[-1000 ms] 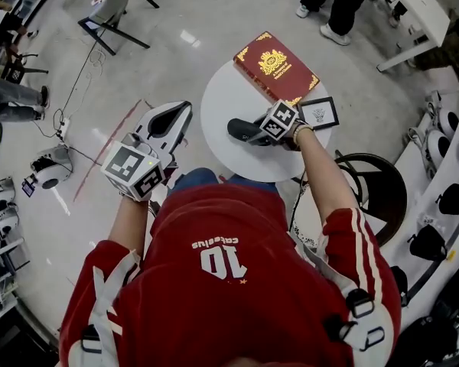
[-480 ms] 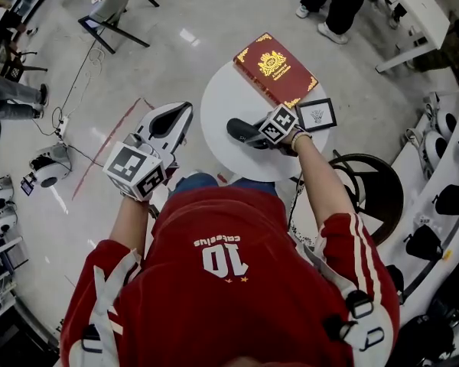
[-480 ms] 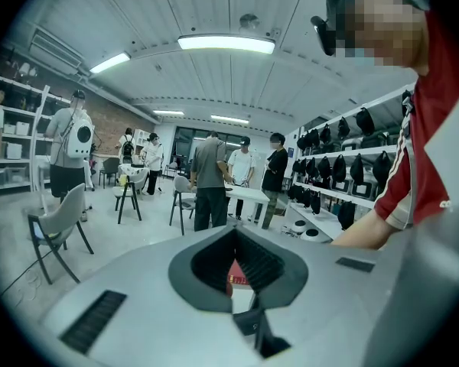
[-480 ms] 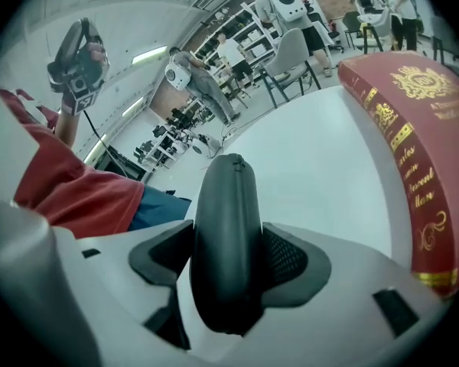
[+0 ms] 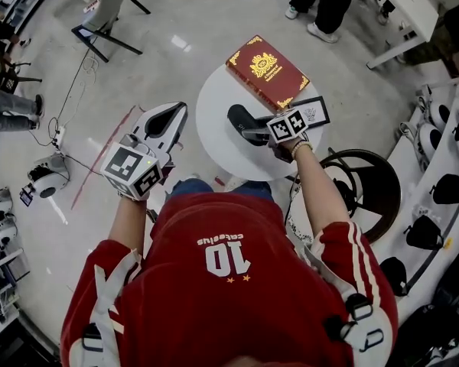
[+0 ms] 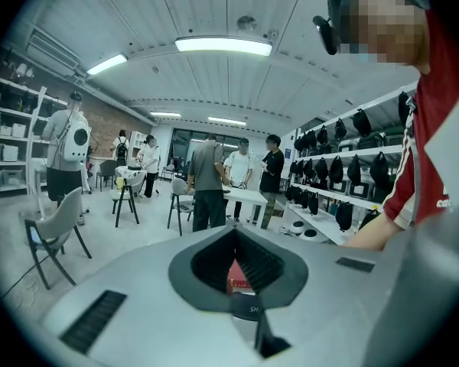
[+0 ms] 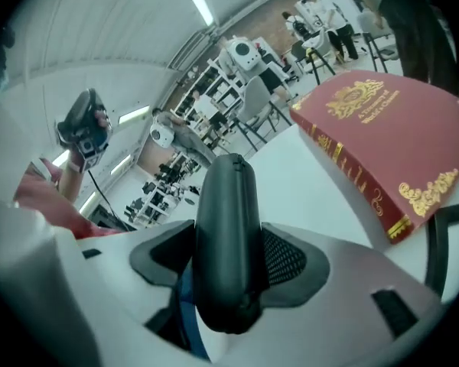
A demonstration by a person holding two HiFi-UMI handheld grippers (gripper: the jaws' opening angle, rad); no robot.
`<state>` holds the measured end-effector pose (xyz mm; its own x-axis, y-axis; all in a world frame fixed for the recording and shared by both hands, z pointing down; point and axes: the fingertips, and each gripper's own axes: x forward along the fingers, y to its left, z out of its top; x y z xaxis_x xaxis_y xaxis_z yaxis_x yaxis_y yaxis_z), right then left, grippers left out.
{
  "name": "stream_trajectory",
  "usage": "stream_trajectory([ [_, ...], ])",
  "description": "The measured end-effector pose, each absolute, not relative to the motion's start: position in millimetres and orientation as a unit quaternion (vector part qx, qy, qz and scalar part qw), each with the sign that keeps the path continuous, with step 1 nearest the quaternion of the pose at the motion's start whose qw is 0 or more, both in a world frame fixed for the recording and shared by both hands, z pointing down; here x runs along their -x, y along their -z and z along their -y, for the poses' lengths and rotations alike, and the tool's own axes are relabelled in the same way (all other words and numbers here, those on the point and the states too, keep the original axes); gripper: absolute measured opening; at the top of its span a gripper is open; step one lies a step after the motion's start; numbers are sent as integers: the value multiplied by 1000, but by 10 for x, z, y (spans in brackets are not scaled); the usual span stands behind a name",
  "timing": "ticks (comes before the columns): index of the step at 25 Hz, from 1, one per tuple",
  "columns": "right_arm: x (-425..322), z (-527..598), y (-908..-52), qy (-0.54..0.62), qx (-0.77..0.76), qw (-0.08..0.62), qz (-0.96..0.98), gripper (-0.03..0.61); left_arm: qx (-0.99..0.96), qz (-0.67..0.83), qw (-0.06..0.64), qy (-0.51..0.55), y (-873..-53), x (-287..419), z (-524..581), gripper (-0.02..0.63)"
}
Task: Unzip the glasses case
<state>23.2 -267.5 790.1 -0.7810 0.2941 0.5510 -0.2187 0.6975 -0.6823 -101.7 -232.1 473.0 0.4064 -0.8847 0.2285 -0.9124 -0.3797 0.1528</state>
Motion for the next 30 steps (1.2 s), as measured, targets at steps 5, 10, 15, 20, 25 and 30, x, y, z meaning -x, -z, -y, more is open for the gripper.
stream_trajectory([
  [5, -182, 2896, -7340, -421, -23, 233, 876, 284, -839, 529, 119, -49, -4639, 1036, 2360, 8],
  [10, -111, 3001, -6656, -444, -62, 124, 885, 281, -854, 507, 106, -50, -4528, 1094, 2341, 8],
  [15, -49, 2950, -5891, -458, -70, 12, 886, 279, -867, 488, 86, -47, -4368, 1183, 2347, 8],
  [20, -10, 2779, -5098, -458, -63, -70, 884, 278, -879, 470, 67, -43, -4189, 1223, 2327, 8],
  [25, -57, 2559, -4447, -451, -39, -148, 879, 279, -896, 440, 35, -41, -3992, 1087, 2316, 8],
  [30, -123, 2385, -4050, -464, -29, -205, 861, 279, -912, 408, 4, -34, -3721, 912, 2252, 8],
])
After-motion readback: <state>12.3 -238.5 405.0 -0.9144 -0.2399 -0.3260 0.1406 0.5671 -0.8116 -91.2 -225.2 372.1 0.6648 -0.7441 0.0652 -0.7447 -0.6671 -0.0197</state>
